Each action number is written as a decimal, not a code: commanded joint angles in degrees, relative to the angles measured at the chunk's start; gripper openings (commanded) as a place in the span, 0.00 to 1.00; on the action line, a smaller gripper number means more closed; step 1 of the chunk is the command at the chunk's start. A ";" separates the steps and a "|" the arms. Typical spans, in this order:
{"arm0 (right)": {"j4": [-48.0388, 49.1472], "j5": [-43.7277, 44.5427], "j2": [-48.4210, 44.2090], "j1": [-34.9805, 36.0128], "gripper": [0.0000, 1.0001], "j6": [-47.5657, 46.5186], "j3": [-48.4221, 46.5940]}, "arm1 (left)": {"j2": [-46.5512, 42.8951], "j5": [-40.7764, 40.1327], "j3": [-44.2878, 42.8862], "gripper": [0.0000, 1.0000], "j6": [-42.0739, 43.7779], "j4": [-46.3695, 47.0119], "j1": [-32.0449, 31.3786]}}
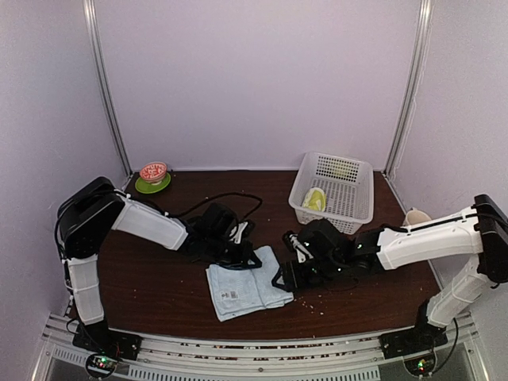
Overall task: Roll the towels
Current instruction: Roll the towel at the center of the board.
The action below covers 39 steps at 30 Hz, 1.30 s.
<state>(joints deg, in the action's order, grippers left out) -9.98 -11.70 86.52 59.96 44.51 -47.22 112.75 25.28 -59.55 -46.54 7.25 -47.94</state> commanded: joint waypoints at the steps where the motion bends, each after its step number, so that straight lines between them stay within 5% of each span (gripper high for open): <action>1: 10.81 -4.21 -0.90 -4.80 0.57 6.32 6.30 | -0.51 -2.78 2.11 0.00 1.32 -4.97 0.21; 15: 31.74 -13.94 13.08 -8.10 0.57 15.99 10.25 | -1.55 -2.97 3.21 0.00 2.02 -4.23 -1.00; 18: 33.24 -15.16 14.94 -7.98 0.49 17.06 10.19 | -1.62 -2.95 3.30 0.00 2.12 -4.26 -1.41; 21: 34.06 -15.51 14.81 -7.83 0.29 17.11 10.40 | -2.03 -3.16 3.47 0.00 2.28 -4.42 -1.52; 27: 25.22 -12.71 10.53 -8.00 0.00 11.47 8.62 | -3.95 -4.04 3.04 0.00 2.60 -5.97 -1.68; 39: -10.38 7.07 6.93 -3.68 0.00 -4.43 -8.11 | -15.74 -7.48 6.34 0.17 2.54 -10.45 -1.72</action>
<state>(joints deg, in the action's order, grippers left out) -7.05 -13.91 93.76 54.41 45.87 -50.92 101.71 19.90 -54.96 -44.53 -1.72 -49.60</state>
